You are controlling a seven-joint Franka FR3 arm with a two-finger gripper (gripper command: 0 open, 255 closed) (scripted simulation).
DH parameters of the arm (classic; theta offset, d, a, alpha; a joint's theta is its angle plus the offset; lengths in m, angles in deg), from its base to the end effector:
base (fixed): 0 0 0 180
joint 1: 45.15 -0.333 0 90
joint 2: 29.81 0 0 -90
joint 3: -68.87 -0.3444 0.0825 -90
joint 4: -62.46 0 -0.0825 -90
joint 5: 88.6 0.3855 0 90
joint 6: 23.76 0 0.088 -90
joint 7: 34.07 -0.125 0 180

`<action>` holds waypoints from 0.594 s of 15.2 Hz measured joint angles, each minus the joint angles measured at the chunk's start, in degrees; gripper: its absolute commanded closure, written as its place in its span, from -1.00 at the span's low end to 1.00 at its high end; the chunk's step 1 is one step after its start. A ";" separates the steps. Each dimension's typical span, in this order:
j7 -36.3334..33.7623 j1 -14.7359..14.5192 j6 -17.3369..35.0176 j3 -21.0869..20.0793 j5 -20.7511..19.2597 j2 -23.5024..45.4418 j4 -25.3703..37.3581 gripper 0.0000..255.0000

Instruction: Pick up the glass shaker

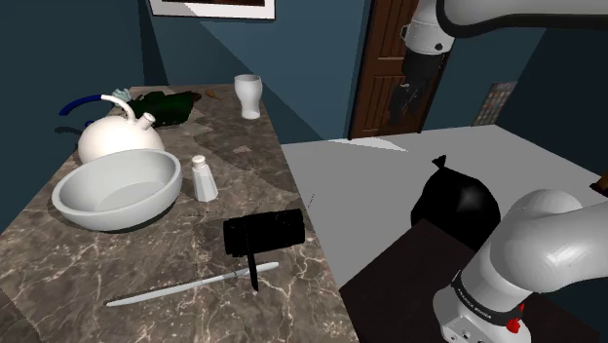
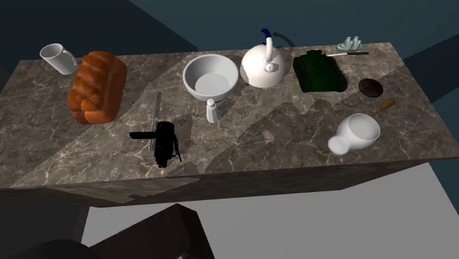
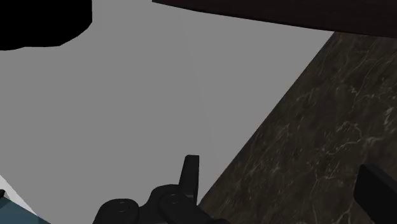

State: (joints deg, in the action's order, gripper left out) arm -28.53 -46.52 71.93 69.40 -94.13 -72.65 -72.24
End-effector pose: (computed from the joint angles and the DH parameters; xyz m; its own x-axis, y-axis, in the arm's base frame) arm 0.3106 -0.0075 0.5932 0.9908 0.1222 0.0574 0.1164 -0.9885 0.0960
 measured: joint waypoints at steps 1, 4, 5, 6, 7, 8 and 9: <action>0.00 0.00 0.00 0.00 0.00 0.00 0.00 -1.00; -2.46 -0.90 0.57 -2.02 1.66 2.49 1.42 -1.00; -3.44 -1.23 0.91 -2.79 2.28 3.38 1.77 -1.00; -4.63 -1.64 1.27 -3.76 3.01 4.68 2.55 -1.00; -5.94 -2.06 1.78 -4.82 3.76 6.04 3.19 -1.00; -6.76 -2.29 2.10 -5.44 4.26 7.53 4.19 -1.00; -7.83 -2.65 2.49 -6.28 4.87 8.52 4.64 -1.00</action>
State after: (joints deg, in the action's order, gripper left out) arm -36.35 -49.17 74.41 63.12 -89.27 -64.13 -67.61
